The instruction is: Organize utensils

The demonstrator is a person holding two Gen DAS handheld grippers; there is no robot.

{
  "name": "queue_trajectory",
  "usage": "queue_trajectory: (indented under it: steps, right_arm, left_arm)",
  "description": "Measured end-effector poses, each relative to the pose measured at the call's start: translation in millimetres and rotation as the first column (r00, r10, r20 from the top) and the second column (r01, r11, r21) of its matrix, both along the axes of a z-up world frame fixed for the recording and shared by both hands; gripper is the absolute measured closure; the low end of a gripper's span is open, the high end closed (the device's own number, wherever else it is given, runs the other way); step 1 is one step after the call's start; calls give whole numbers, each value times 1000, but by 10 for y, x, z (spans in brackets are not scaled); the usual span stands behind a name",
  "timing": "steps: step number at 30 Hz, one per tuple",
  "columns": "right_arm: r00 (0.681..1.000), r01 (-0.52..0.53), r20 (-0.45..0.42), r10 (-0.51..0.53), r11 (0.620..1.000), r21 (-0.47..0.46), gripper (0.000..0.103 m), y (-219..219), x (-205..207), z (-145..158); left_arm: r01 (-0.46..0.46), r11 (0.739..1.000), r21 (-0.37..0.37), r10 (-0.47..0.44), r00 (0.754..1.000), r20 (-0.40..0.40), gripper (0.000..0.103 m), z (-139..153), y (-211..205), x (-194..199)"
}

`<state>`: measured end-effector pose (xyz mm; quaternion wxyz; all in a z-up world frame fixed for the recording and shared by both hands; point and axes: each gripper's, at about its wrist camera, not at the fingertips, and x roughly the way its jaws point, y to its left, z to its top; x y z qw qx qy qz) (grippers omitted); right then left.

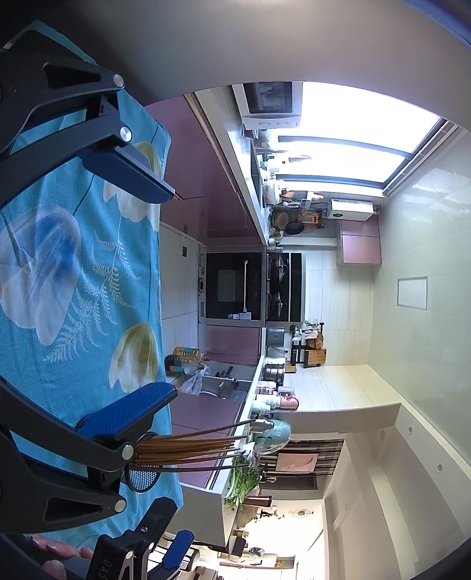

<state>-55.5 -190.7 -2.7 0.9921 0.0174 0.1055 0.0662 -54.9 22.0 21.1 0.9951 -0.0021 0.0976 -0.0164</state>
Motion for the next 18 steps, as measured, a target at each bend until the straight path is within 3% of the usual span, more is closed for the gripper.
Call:
queue_trajectory:
  steps: [18]
  right_arm:
    - [1000,1,2,-1,1000,3,6,-21,7,13]
  left_arm:
    - [-1,1000,7,1,1000,-5,6,-6,2,11]
